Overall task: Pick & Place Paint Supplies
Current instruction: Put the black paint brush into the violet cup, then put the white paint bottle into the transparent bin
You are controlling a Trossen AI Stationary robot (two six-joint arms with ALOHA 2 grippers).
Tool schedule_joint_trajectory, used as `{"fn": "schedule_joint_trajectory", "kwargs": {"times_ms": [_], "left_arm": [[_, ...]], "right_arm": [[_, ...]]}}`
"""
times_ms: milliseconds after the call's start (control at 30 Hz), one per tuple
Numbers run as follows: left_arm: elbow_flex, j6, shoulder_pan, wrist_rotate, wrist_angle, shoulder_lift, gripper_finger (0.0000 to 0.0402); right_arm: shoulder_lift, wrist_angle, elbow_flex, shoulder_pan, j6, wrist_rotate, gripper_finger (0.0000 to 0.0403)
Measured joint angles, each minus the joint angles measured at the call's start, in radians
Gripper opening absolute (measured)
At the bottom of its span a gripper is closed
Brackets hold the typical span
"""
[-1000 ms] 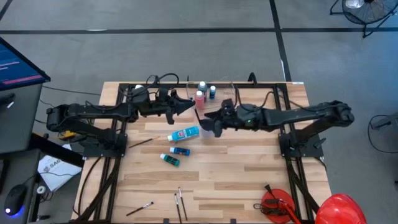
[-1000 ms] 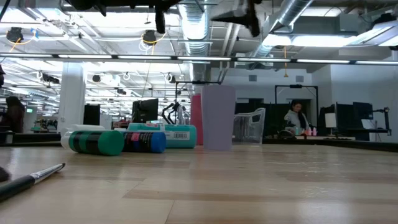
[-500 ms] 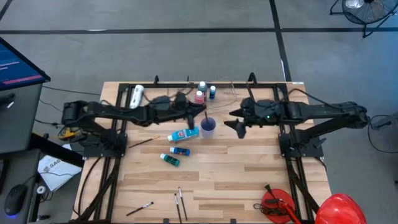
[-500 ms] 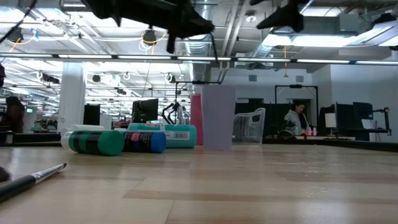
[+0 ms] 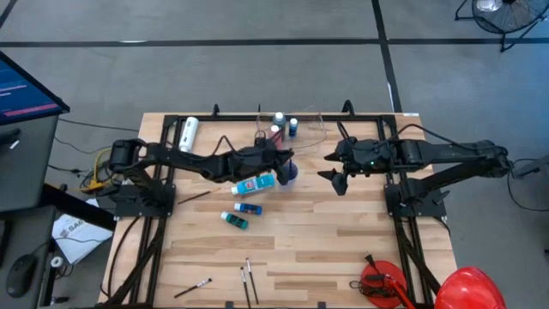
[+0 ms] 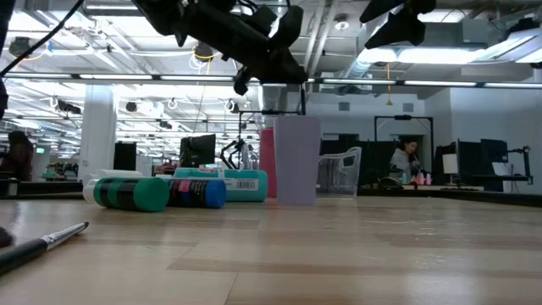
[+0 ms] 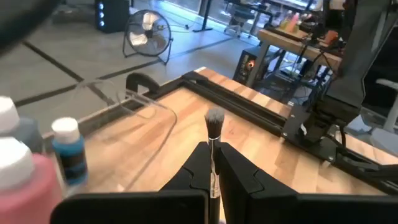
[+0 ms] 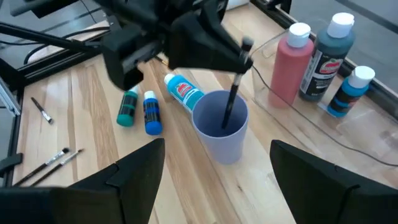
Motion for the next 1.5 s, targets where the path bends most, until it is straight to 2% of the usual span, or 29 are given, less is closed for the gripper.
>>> {"fn": "schedule_joint_trajectory", "kwargs": {"times_ms": [200,500,1033,1200,1500], "left_arm": [[0.0,0.0,-0.018,-0.066,-0.074,0.007,0.0],[0.0,0.021,-0.017,-0.069,-0.119,0.007,0.0004],[-0.014,0.015,-0.032,-0.058,-0.144,0.017,0.0081],[-0.014,0.005,-0.042,-0.063,-0.142,-0.009,0.0092],[-0.014,0.006,-0.019,-0.064,-0.164,-0.149,0.009]], "right_arm": [[0.0,0.004,0.0,-0.002,-0.03,0.002,0.0283],[0.009,0.025,0.0,-0.015,-0.032,0.005,0.0283],[0.009,0.023,0.0,-0.016,-0.032,0.005,0.0283],[0.009,0.021,0.0,-0.016,-0.044,0.005,0.0283],[0.009,0.0,0.0,-0.022,-0.058,0.005,0.0283]]}}
